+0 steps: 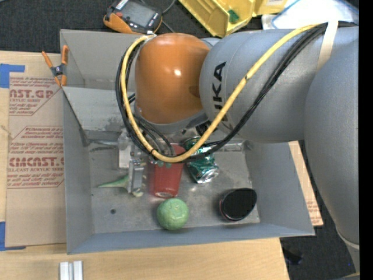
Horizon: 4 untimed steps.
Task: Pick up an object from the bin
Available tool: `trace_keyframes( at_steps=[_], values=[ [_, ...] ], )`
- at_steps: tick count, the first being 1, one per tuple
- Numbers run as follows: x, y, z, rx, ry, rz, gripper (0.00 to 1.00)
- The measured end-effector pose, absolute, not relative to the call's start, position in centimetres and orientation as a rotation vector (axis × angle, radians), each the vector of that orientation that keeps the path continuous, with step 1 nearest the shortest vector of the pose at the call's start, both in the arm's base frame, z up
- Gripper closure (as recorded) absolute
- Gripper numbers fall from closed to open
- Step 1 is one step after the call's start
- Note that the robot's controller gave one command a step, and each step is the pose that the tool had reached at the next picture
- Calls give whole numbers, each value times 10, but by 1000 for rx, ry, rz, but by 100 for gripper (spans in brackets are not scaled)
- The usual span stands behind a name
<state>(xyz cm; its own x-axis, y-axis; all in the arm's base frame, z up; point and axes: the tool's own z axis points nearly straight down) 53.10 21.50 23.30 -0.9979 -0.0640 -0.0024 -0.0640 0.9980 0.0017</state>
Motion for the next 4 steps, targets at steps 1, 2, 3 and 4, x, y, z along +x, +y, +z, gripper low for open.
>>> trace_keyframes(
  at_steps=[1, 2, 3, 4],
  values=[
    [541, 177, 137, -200, 3133, 3, 0],
    [546, 172, 134, -122, 3126, 12, 0],
    [535, 182, 251, -223, 3128, 6, 0],
    [546, 140, 290, -26, 3135, 9, 100]
  ],
)
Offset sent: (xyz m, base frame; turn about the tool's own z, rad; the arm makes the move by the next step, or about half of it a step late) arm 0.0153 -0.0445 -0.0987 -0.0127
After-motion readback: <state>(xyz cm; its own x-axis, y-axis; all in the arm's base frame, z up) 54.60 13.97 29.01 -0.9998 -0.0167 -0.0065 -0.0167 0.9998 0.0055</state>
